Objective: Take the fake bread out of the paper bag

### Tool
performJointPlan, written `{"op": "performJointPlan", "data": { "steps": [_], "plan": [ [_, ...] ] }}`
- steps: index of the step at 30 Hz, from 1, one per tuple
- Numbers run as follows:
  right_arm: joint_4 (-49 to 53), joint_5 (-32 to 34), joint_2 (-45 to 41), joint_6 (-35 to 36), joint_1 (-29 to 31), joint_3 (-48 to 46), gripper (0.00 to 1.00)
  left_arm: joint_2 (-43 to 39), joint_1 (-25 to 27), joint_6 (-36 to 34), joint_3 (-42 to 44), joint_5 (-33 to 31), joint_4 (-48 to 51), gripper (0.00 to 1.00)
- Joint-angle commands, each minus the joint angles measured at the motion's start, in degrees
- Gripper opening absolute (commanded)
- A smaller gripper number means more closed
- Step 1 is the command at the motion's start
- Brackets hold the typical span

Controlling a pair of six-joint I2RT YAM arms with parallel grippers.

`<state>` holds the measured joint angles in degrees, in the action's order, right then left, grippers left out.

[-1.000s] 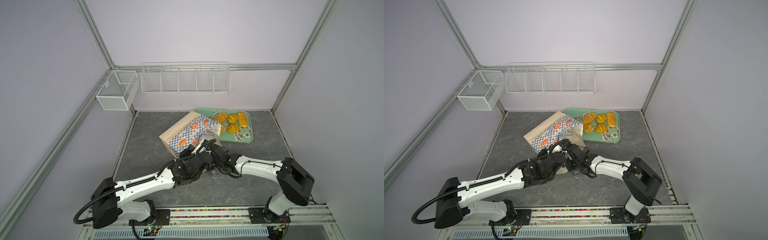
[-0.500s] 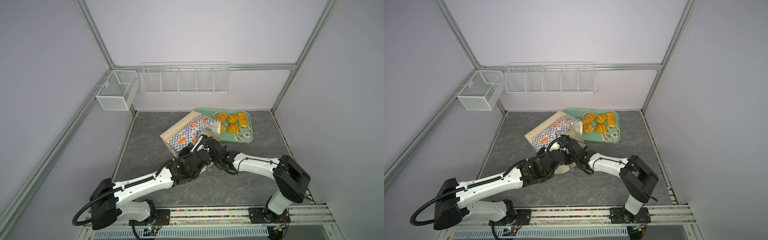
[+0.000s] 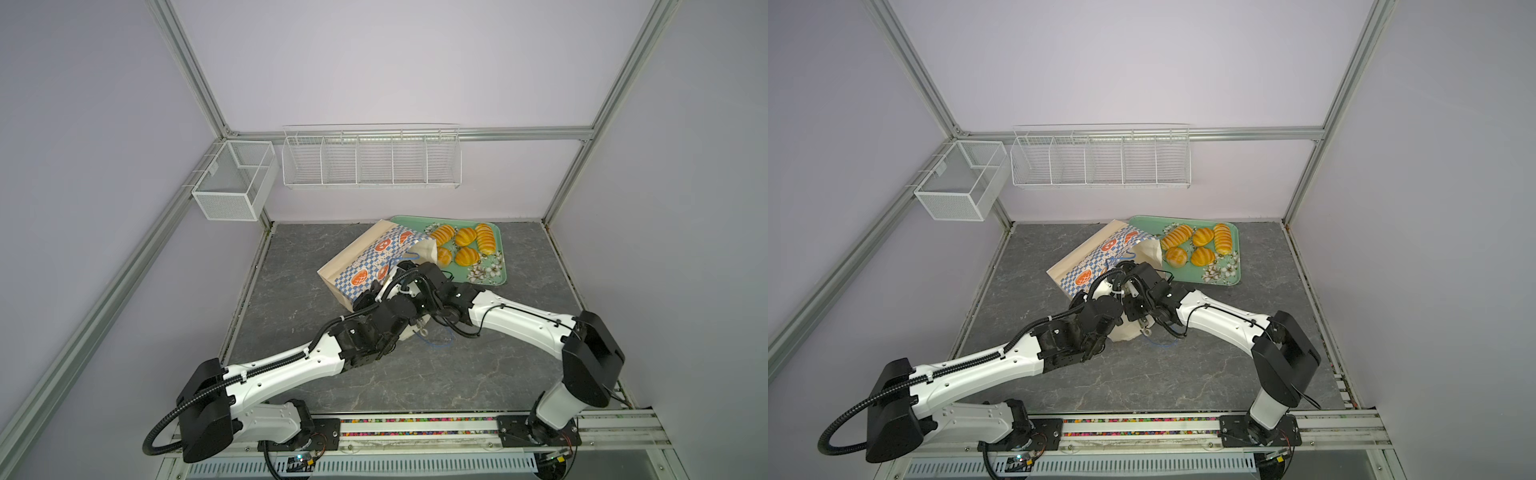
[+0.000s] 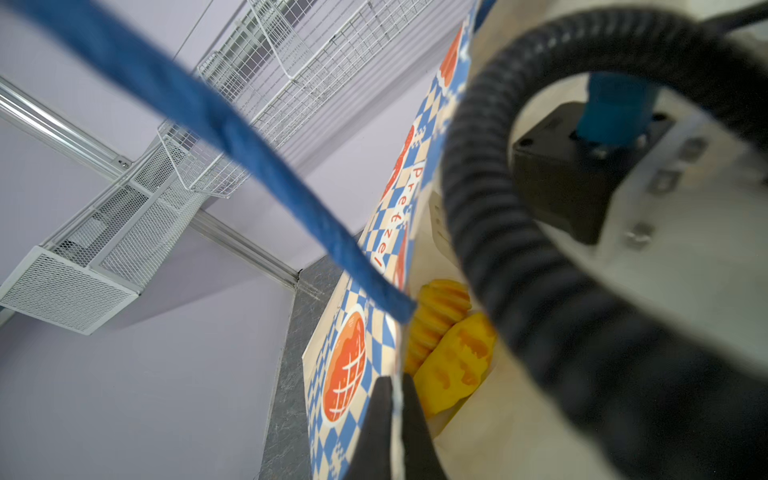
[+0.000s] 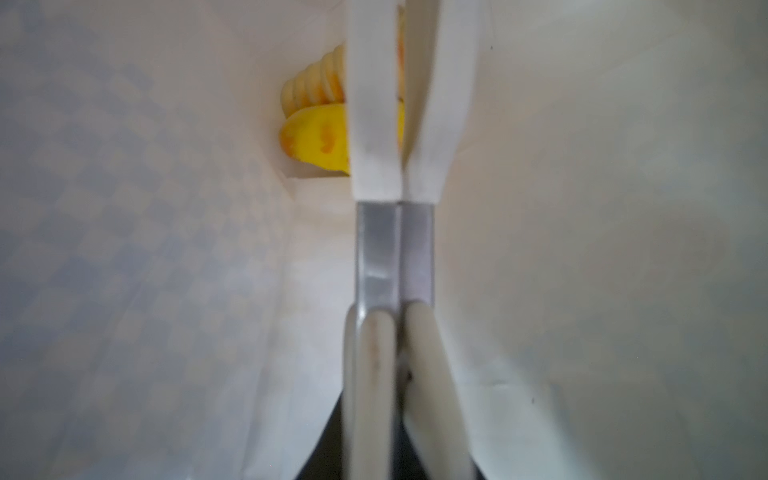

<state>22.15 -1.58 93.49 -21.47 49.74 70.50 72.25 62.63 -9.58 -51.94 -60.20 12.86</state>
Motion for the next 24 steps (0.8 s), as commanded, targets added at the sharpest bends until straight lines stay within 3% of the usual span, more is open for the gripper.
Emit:
{"op": "performJointPlan", "data": {
  "steps": [1,6,12,24],
  "plan": [
    [8.17,-5.45,-5.95,0.91,0.81,1.65,0.07,2.55,0.06,-3.53,2.99,3.53,8.00,0.00],
    [17.05,-3.85,-10.20,1.89,0.80,-1.46,0.07,2.37,-0.93,-3.79,2.18,2.78,9.04,0.00],
    [22.47,0.54,-12.47,7.87,0.78,-3.81,0.07,2.30,-0.93,-5.89,-0.32,0.92,10.40,0.00],
    [0.53,2.12,-7.93,8.04,-0.24,-16.47,0.07,-4.31,-0.67,-16.10,-3.94,-0.86,9.82,0.00]
  ]
}}
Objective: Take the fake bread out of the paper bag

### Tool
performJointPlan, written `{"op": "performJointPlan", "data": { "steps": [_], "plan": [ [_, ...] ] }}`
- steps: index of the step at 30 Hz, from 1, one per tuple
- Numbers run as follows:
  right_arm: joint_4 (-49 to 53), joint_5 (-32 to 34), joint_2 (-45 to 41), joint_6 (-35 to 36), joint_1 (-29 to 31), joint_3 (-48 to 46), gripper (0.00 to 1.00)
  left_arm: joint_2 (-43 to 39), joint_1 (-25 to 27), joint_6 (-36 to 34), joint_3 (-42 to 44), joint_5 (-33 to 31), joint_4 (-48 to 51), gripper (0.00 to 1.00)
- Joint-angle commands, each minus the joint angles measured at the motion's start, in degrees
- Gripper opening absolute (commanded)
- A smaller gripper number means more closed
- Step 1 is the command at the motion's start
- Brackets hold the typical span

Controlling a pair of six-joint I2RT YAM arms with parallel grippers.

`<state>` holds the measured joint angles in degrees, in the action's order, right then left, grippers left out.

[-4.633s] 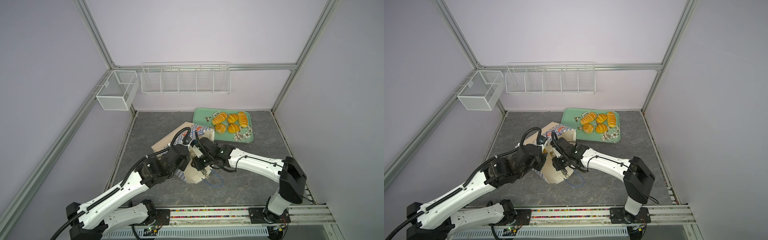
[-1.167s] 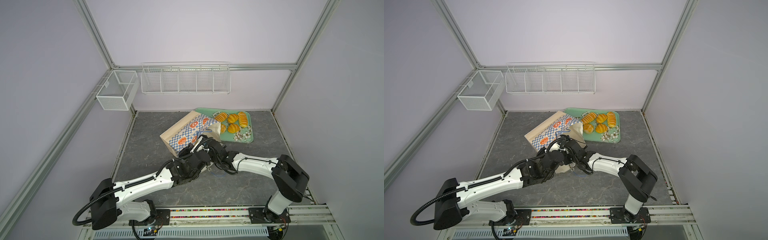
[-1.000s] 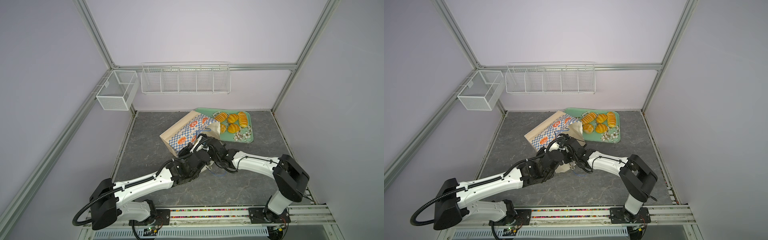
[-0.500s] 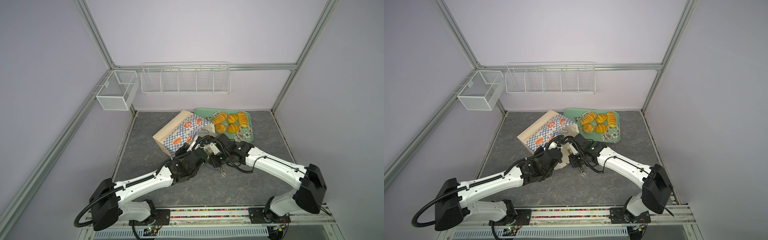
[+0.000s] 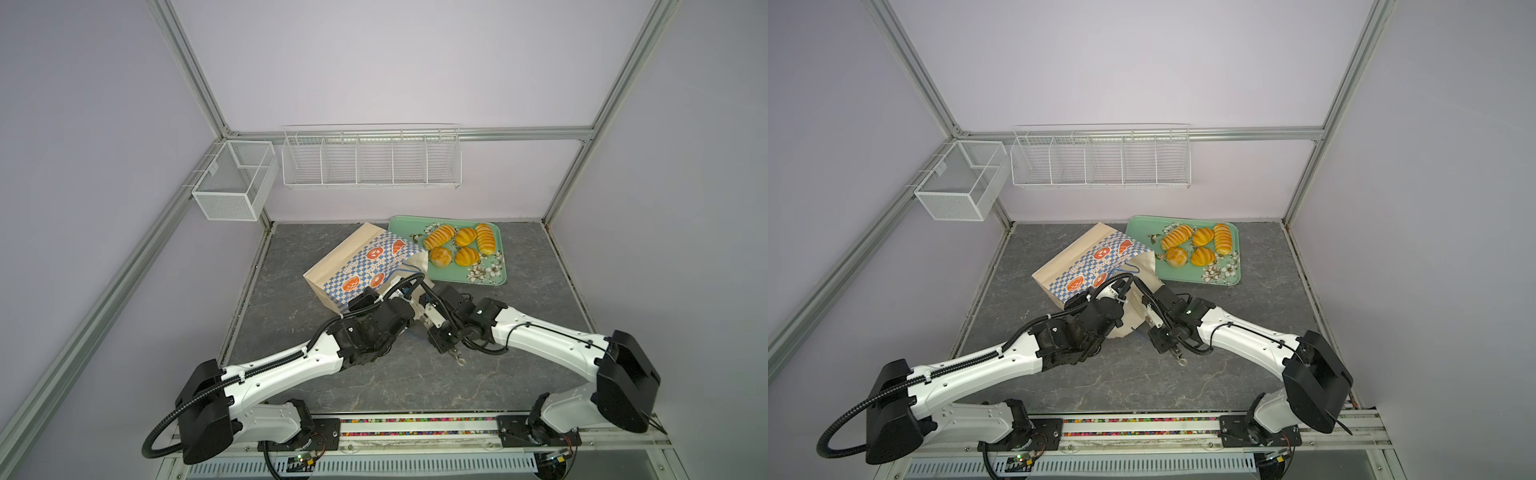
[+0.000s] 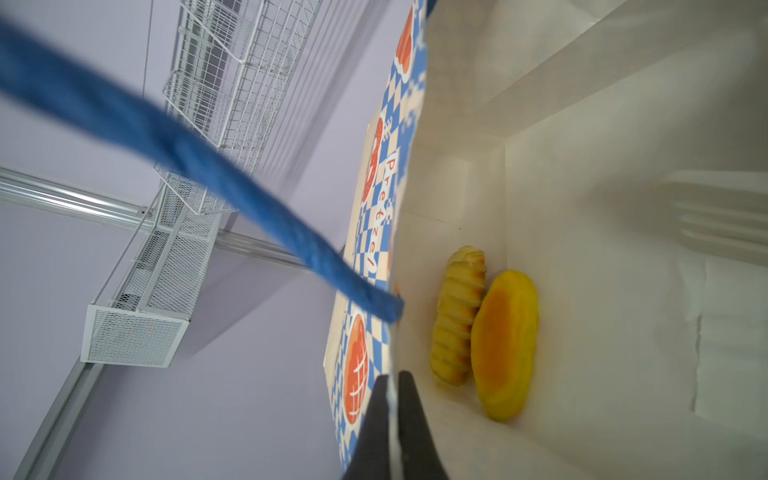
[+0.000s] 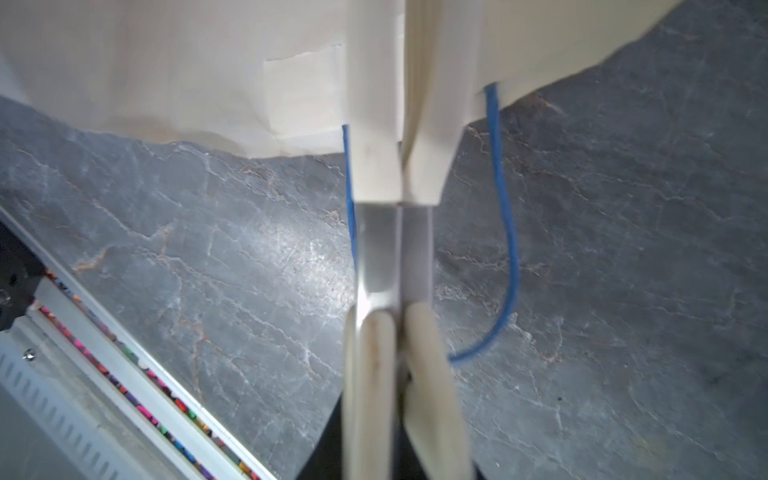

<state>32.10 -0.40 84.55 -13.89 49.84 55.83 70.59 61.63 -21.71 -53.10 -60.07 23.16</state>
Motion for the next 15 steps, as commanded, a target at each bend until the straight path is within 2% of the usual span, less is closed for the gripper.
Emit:
{"op": "performJointPlan", "data": {
  "steps": [1,10,15],
  "plan": [
    [-10.78,1.00,1.59,0.28,-0.35,-2.23,0.07,-3.25,0.42,-5.10,-2.88,-1.08,-0.90,0.00],
    [-18.16,1.12,6.06,-0.51,-0.22,-3.94,0.07,-3.42,3.11,-18.46,-8.01,-5.19,-6.78,0.00],
    [-21.01,1.31,5.59,-1.15,0.05,-4.98,0.07,-0.34,7.19,-26.70,-11.74,-7.99,-11.89,0.00]
  ]
}}
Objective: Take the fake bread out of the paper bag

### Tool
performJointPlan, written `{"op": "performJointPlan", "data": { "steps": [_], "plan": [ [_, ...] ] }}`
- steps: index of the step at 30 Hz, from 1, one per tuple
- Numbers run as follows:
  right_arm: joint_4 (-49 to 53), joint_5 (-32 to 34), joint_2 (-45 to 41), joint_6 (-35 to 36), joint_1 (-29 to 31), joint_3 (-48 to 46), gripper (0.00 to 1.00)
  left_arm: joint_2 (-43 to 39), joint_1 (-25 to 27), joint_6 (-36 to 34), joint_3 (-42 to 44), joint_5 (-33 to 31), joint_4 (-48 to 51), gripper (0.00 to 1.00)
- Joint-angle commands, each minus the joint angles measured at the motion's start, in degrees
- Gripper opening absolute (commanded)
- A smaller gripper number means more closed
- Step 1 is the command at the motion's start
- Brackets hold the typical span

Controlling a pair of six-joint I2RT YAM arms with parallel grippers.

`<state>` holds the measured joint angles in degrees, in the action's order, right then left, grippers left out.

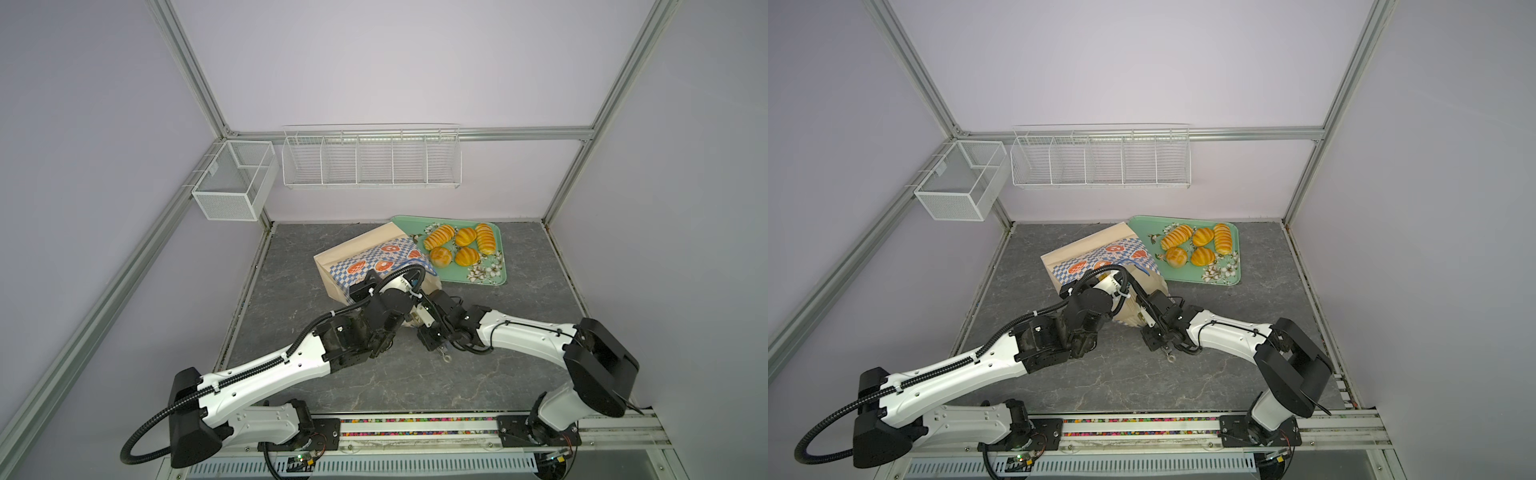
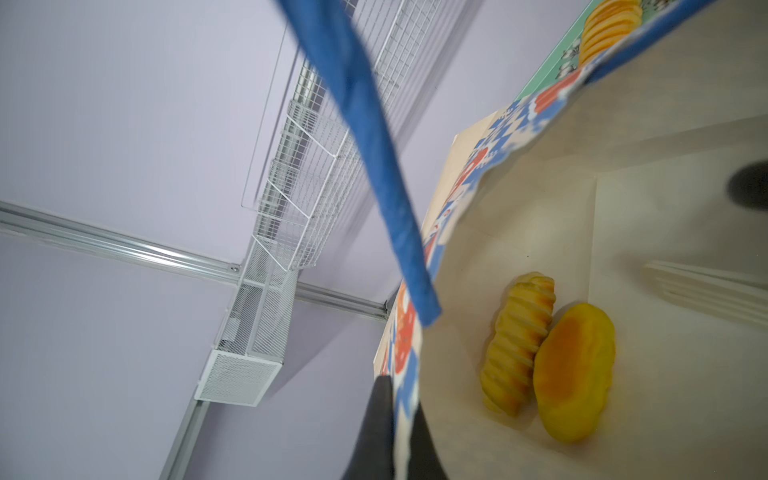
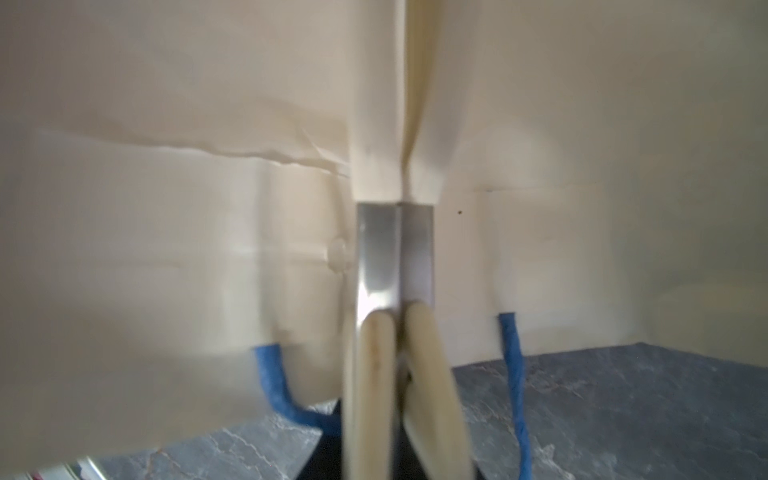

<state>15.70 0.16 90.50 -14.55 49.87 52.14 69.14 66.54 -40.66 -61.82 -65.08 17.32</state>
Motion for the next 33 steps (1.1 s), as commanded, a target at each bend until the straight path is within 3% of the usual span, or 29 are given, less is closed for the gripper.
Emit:
{"op": "performJointPlan", "data": {
  "steps": [1,3,7,10,14,22,26,33],
  "plan": [
    [-5.46,0.74,-0.67,-0.60,0.05,-1.42,0.07,1.66,3.20,-9.01,-2.76,-3.56,-7.37,0.00],
    [-7.89,0.87,-1.15,-1.02,0.22,-4.27,0.07,2.64,4.12,-8.03,-0.69,-3.65,-8.22,0.00],
    [-10.90,-0.26,0.10,-2.15,0.32,-6.50,0.07,3.11,1.63,1.94,7.86,-0.93,-6.00,0.00],
    [-9.46,-0.78,0.11,-2.69,0.76,-6.41,0.07,4.23,1.29,9.41,7.42,-1.23,0.56,0.00],
    [-6.68,-1.12,-1.58,-3.11,0.92,-4.51,0.08,2.59,0.73,12.89,8.28,-0.15,2.34,0.00],
    [3.20,-4.91,-1.72,-2.64,1.00,4.48,0.20,-1.71,0.64,19.45,13.36,2.44,3.05,0.00],
    [7.56,-8.59,0.15,-7.55,0.76,9.21,0.26,-2.04,0.69,22.26,13.81,3.23,3.38,0.00],
    [2.26,-17.50,1.91,-20.40,0.67,9.16,0.34,0.51,0.69,24.92,13.73,4.26,3.09,0.00]
  ]
}}
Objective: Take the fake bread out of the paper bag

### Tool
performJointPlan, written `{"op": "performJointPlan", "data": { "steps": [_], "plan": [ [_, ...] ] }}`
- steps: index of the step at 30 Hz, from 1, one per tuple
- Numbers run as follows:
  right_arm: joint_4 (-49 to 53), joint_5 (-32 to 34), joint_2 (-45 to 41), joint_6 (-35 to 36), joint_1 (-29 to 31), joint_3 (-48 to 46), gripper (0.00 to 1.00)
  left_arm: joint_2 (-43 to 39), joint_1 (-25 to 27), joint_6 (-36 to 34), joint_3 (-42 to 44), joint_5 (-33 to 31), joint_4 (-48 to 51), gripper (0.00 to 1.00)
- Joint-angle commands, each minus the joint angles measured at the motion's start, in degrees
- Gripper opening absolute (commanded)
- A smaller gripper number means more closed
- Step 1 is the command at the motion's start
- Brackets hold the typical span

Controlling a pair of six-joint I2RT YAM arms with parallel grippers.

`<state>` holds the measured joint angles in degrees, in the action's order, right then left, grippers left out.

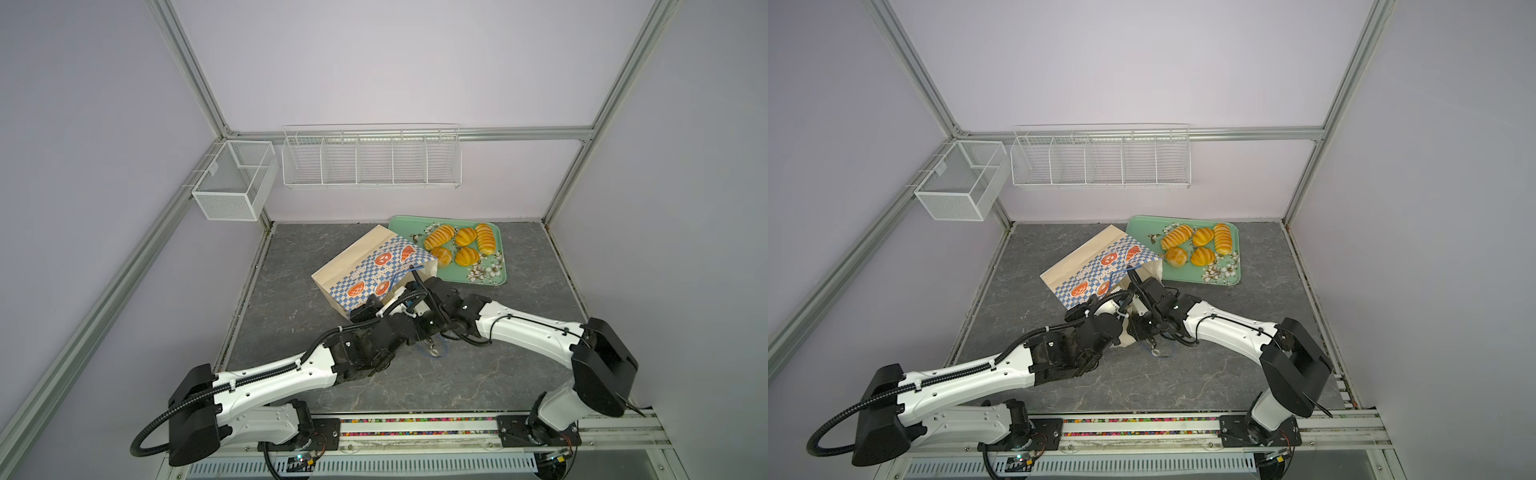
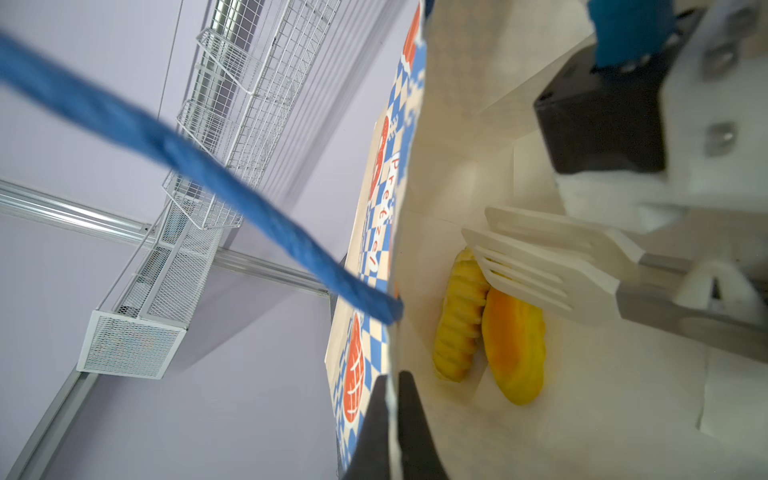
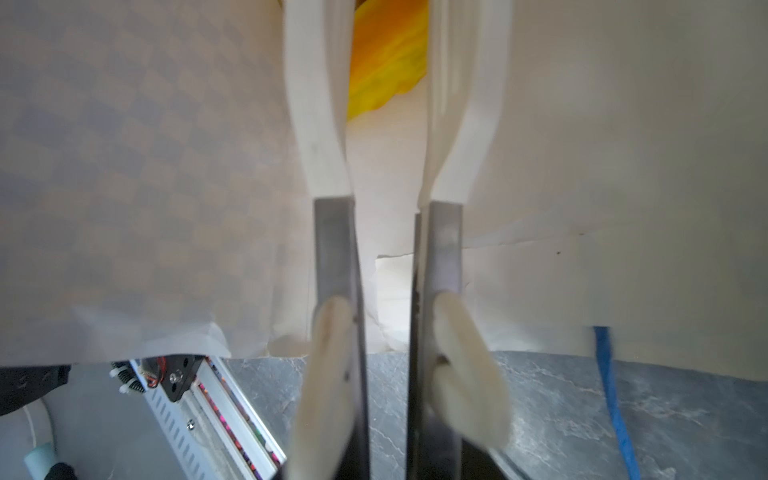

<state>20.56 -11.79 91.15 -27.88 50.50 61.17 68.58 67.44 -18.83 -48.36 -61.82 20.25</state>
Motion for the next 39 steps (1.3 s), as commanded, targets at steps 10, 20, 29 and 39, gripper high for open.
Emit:
{"op": "performJointPlan", "data": {
  "steps": [10,20,29,39],
  "plan": [
    [-8.38,-10.23,1.84,-18.69,0.08,-2.32,0.43,-0.28,-0.20,4.42,1.14,1.70,-2.38,0.00],
    [-16.33,-16.59,6.49,-27.63,-0.10,-2.72,0.45,-2.33,-0.22,4.64,2.55,3.09,-4.77,0.00],
    [-18.85,-16.86,10.30,-29.69,-0.05,-0.63,0.45,-3.79,-0.26,4.78,4.36,4.58,-6.93,0.00],
    [-20.82,-19.40,14.64,-30.97,0.21,3.61,0.43,-3.71,-0.23,4.82,4.98,5.66,-8.86,0.00]
  ]
}}
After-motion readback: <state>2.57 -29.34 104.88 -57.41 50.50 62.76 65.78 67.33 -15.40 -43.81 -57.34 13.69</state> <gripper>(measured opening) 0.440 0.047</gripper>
